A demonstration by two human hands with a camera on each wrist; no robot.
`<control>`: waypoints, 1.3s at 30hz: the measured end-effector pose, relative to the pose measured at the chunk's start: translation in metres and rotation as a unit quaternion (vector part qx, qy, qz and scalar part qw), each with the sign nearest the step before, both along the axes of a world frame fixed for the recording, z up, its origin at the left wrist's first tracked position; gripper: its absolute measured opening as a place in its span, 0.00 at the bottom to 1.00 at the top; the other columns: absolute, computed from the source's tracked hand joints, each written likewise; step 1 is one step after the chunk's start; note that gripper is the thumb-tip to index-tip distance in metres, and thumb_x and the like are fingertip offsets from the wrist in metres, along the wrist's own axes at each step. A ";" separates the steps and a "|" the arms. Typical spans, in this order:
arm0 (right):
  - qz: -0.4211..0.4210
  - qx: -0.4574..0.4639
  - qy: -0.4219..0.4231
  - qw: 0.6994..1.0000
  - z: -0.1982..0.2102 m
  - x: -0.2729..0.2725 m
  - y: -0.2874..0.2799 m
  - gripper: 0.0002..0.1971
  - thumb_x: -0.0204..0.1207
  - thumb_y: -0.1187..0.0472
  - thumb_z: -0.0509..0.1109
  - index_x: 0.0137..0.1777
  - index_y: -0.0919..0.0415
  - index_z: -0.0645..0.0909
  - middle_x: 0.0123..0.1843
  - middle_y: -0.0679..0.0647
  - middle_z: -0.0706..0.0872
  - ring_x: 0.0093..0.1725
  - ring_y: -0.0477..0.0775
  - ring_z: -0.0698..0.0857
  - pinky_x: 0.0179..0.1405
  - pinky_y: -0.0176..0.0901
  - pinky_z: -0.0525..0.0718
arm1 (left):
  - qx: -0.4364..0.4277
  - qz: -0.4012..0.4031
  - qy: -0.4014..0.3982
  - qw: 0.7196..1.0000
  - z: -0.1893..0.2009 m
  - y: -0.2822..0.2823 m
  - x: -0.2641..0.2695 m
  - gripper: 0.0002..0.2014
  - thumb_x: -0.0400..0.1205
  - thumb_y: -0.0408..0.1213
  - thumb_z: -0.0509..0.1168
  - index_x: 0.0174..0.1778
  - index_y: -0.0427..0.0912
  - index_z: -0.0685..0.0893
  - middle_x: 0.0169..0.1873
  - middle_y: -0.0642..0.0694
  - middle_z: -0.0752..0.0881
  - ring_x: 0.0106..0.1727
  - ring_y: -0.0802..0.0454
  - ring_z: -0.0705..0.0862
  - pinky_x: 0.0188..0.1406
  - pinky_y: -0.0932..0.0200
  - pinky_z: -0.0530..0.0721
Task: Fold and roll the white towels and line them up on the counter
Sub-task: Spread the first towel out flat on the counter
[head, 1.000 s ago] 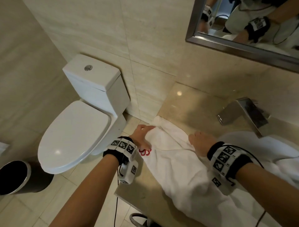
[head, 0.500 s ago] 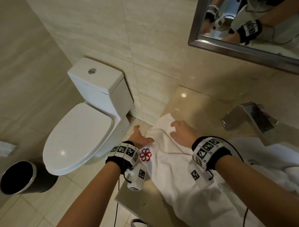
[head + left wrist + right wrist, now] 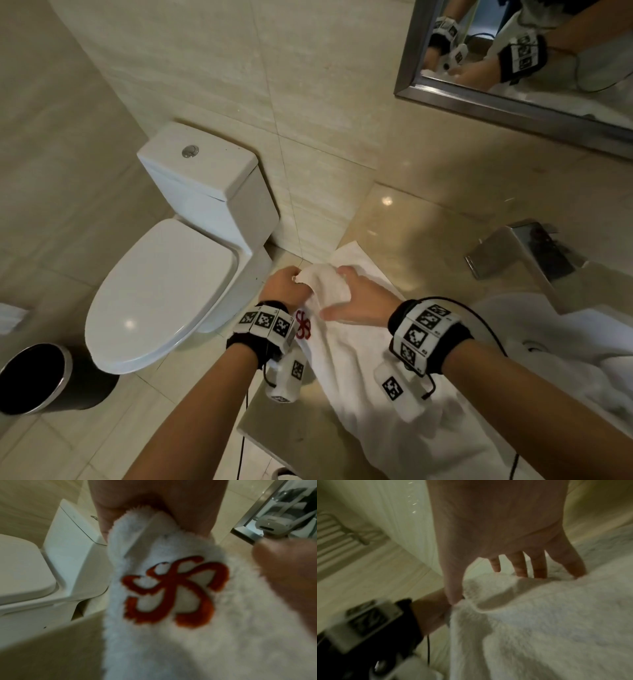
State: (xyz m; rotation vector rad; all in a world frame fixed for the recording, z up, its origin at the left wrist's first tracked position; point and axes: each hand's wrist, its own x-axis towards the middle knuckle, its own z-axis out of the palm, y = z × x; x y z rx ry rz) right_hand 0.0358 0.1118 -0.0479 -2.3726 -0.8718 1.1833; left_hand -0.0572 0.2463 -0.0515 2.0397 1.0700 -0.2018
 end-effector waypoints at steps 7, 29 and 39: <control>-0.047 0.013 -0.134 0.990 -0.012 0.012 0.003 0.11 0.78 0.53 0.60 0.48 0.58 0.80 0.53 0.53 0.84 0.53 0.55 0.82 0.49 0.43 0.76 | -0.049 -0.021 0.021 0.998 0.006 -0.004 0.007 0.26 0.79 0.38 0.63 0.72 0.42 0.63 0.46 0.45 0.79 0.50 0.45 0.79 0.50 0.58 0.75; -0.078 -0.115 -0.159 0.977 -0.029 0.062 0.026 0.23 0.85 0.53 0.52 0.59 0.70 0.82 0.62 0.66 0.84 0.63 0.65 0.81 0.58 0.46 0.78 | -0.022 -0.028 0.036 0.999 -0.023 0.012 -0.019 0.09 0.82 0.40 0.60 0.45 0.37 0.81 0.37 0.43 0.80 0.42 0.47 0.78 0.42 0.59 0.73; -0.067 -0.145 -0.204 0.966 -0.042 0.065 0.029 0.18 0.85 0.57 0.54 0.59 0.67 0.82 0.61 0.65 0.85 0.62 0.64 0.82 0.58 0.46 0.80 | -0.286 0.132 -0.151 0.937 -0.040 0.033 -0.042 0.12 0.75 0.33 0.71 0.30 0.40 0.74 0.33 0.42 0.78 0.38 0.48 0.77 0.44 0.53 0.76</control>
